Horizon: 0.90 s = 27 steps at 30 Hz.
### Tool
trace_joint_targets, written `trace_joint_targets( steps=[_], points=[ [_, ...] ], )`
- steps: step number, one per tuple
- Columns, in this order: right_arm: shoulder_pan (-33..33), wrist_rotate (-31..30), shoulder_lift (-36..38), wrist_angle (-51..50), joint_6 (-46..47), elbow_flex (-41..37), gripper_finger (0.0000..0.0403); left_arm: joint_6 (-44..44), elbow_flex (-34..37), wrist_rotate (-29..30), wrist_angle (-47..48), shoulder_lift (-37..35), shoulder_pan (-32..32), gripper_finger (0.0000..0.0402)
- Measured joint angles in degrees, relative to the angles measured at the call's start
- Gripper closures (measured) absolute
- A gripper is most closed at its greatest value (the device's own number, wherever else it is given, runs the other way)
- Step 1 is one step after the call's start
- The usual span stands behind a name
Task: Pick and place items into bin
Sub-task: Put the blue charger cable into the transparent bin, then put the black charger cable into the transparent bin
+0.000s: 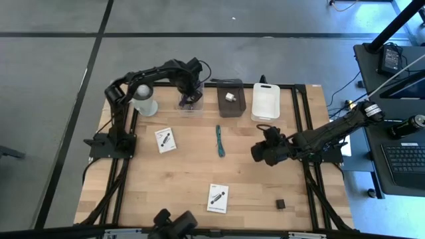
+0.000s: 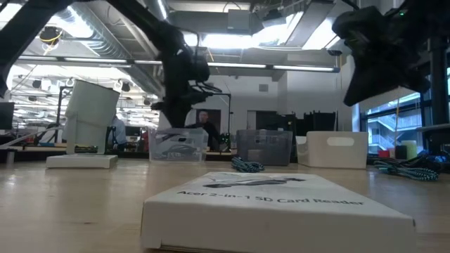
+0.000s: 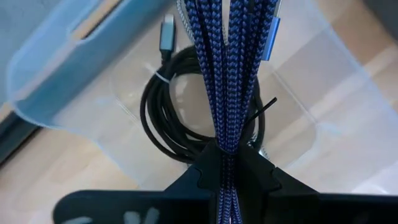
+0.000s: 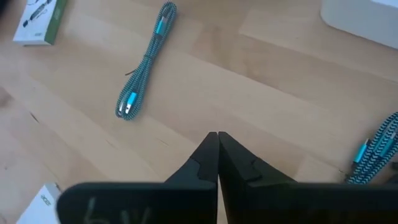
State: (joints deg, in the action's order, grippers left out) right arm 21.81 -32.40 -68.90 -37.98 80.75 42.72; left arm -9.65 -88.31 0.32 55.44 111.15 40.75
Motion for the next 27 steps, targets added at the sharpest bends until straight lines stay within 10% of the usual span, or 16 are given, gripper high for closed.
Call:
trace_joint_targets(
  steps=[27],
  points=[
    [-0.70, 0.00, 0.02, 0.90, -0.07, 0.00, 0.0398, -5.75, -3.63, 1.64, -0.87, -0.82, -0.35, 0.0327]
  ],
)
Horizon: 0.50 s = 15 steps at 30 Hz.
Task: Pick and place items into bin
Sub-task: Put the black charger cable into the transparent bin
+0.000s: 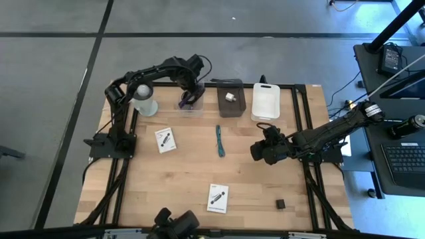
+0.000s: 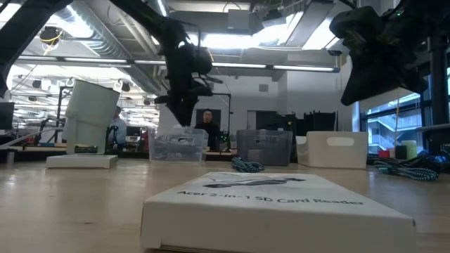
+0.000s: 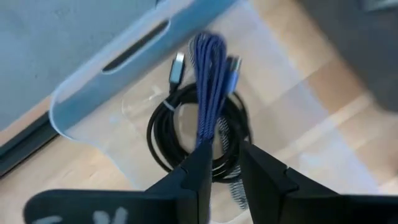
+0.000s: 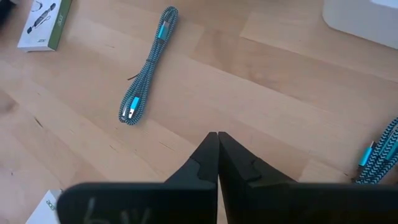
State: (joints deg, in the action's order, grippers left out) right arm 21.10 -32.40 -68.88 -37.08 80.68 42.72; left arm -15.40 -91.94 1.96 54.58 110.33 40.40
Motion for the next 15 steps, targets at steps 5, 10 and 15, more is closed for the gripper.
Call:
trace_joint_targets(
  steps=[5, 10, 15],
  points=[
    [0.00, 0.00, -0.01, -0.73, -0.06, 0.00, 0.0398, -3.11, -0.76, 0.39, -0.14, -3.14, -2.58, 0.0336],
    [0.00, 0.13, -0.02, -2.46, -0.20, 0.00, 0.0398, -3.43, -0.76, 1.13, -0.10, -6.00, -7.69, 0.0357],
    [0.03, 5.30, -0.02, -4.12, -1.45, 0.00, 0.0398, -5.02, -0.74, 3.15, -0.08, -7.62, -15.61, 0.0396]
  ],
)
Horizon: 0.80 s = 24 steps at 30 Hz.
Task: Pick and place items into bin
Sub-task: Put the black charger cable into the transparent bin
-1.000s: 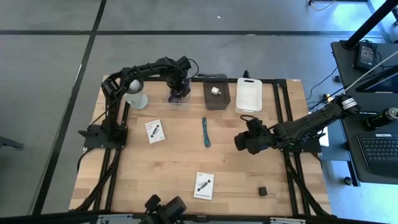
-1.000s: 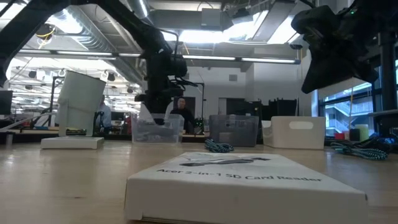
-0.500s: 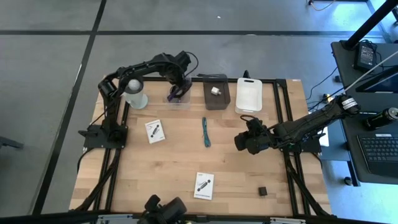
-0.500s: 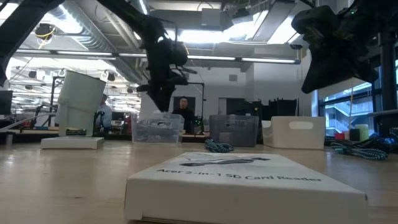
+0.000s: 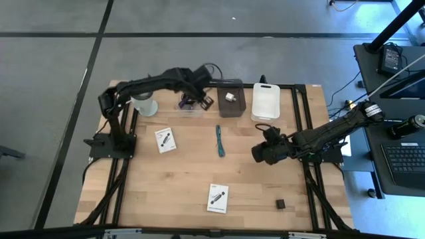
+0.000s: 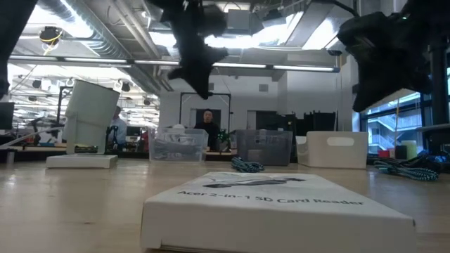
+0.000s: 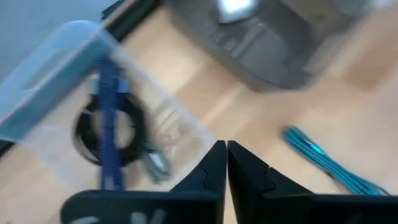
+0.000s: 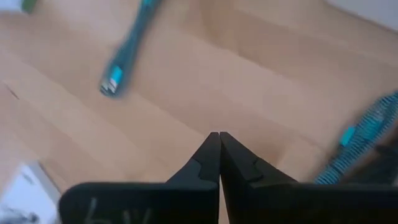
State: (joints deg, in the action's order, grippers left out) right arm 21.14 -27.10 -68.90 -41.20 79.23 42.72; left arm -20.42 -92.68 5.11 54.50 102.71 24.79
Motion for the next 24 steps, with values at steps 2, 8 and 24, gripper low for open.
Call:
trace_joint_targets(
  steps=[2, 8, 24],
  points=[
    [0.35, 2.12, 0.02, -2.61, -0.05, 0.00, 0.0398, -0.01, 0.00, -0.05, 0.00, -0.55, -3.40, 0.0398],
    [1.74, 5.34, 0.02, -9.50, 0.05, 0.00, 0.0398, -2.88, 1.52, 1.24, -0.87, -0.82, -14.17, 0.0400],
    [0.71, 6.32, 0.44, -14.11, -1.35, 0.84, 0.0348, -20.16, 31.74, 4.63, -26.72, -11.06, -36.25, 0.0400]
  ],
)
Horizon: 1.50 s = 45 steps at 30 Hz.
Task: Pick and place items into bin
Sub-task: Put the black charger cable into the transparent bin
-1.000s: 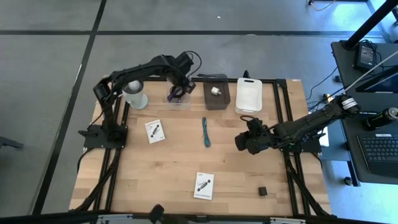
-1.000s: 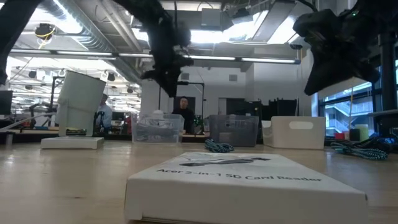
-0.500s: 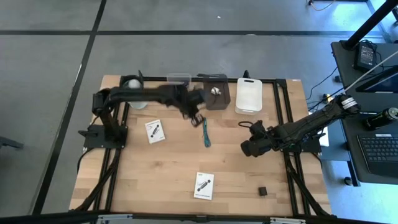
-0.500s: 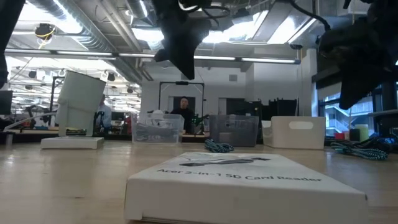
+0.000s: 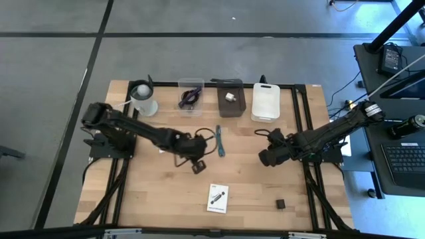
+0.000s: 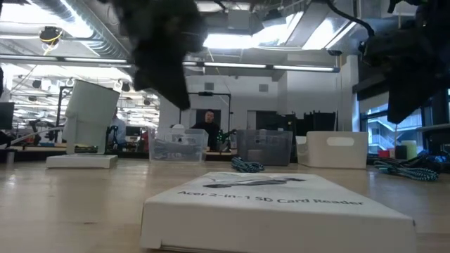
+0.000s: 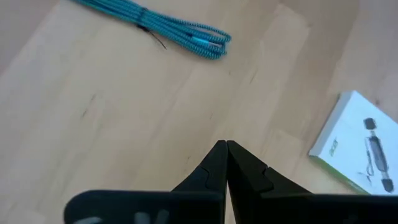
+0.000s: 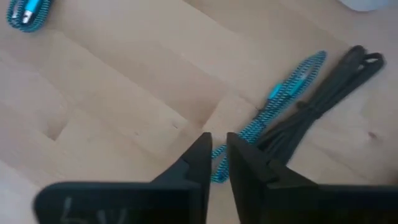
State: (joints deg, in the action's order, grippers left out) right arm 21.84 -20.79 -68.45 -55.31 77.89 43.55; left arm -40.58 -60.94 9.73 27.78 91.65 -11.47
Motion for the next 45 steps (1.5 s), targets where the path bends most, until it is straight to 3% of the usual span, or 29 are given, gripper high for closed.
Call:
trace_joint_targets(
  steps=[5, 11, 18, 26, 33, 38, 45],
  points=[
    [-4.37, 0.07, 0.76, -9.54, -0.13, 4.05, 0.0306, 0.44, 8.83, 4.20, -2.75, -11.17, -0.63, 0.0400],
    [-15.03, 1.14, 0.80, -17.79, -0.33, 7.05, 0.0275, 4.12, 15.97, 7.50, -4.37, -23.22, 2.58, 0.0399],
    [-24.13, 7.19, 0.73, -13.27, -0.46, 1.73, 0.0249, 11.79, 18.46, 6.61, -4.45, -30.04, 8.12, 0.0399],
    [-26.14, 14.23, 0.71, -4.08, 0.20, -6.72, 0.0229, 19.82, 18.46, -0.99, -4.41, -31.27, 13.01, 0.0399],
    [-26.13, 21.18, 0.73, 8.27, 4.71, -15.49, 0.0228, 23.24, 18.46, -2.51, -4.43, -31.25, 16.31, 0.0399],
    [-26.08, 22.62, 0.98, 10.45, 5.88, -19.00, 0.0237, 24.00, 18.46, -5.13, -4.45, -31.23, 18.68, 0.0399],
    [-25.86, 21.19, 0.76, 8.93, 2.61, -17.49, 0.0329, 23.94, 18.46, -5.37, -6.43, -31.23, 20.75, 0.0399]
  ],
)
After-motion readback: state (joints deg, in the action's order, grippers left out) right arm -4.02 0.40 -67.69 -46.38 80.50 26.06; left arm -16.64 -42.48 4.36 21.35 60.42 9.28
